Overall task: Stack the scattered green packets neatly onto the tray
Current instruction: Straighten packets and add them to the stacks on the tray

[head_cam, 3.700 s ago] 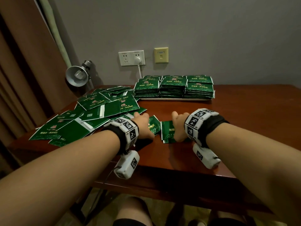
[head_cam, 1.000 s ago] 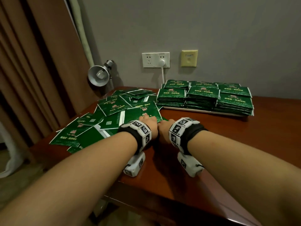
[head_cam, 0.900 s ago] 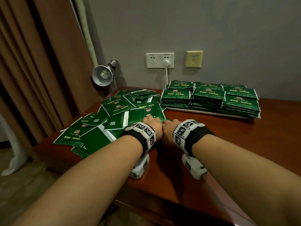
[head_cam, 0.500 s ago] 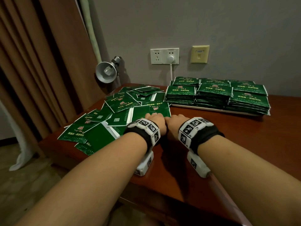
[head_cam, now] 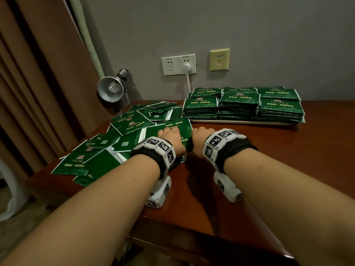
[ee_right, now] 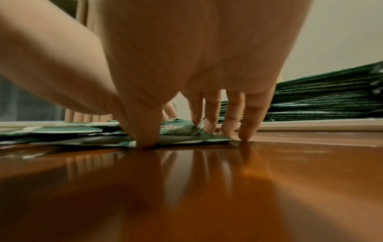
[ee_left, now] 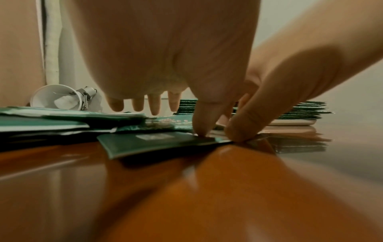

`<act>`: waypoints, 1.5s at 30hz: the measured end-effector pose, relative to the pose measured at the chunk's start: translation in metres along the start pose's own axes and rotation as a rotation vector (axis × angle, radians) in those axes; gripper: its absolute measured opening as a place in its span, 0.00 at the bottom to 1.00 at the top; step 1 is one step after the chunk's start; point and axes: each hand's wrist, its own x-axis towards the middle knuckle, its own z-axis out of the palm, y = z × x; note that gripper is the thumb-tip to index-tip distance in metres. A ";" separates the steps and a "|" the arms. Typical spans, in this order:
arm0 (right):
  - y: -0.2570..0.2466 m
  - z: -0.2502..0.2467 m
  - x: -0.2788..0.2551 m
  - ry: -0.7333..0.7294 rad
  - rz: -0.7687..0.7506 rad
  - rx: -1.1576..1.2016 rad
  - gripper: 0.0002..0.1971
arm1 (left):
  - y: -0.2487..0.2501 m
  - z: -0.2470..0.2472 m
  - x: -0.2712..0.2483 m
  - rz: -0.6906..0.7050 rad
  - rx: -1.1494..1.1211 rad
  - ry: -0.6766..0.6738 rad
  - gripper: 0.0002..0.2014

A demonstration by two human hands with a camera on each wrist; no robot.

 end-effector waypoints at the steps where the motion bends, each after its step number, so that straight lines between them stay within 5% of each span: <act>1: 0.001 -0.003 -0.003 -0.026 0.015 -0.022 0.35 | 0.000 0.000 0.000 0.005 -0.004 0.001 0.36; 5: 0.009 0.011 0.039 -0.136 0.078 -0.028 0.32 | -0.001 0.000 0.002 0.020 -0.020 -0.026 0.35; 8: 0.008 -0.001 0.009 -0.214 0.046 0.016 0.27 | -0.001 -0.002 0.002 0.046 0.009 -0.028 0.32; 13: 0.018 -0.003 0.002 -0.043 0.076 0.191 0.20 | -0.002 -0.006 -0.002 0.120 0.076 -0.012 0.29; 24: 0.100 -0.036 -0.036 0.132 0.059 0.213 0.05 | 0.002 -0.002 0.000 0.141 -0.021 0.047 0.54; 28: 0.096 -0.022 -0.047 -0.126 -0.003 0.094 0.13 | -0.004 0.002 0.009 0.050 0.003 -0.059 0.62; 32: 0.086 -0.008 -0.037 -0.065 -0.025 0.031 0.29 | -0.003 0.003 0.013 0.054 0.119 -0.089 0.62; 41: 0.075 0.002 -0.025 -0.042 -0.043 -0.027 0.29 | 0.005 0.002 0.004 0.248 0.138 -0.110 0.37; 45: 0.073 0.003 -0.026 -0.032 -0.015 -0.059 0.32 | -0.003 0.004 0.008 0.213 0.064 -0.084 0.55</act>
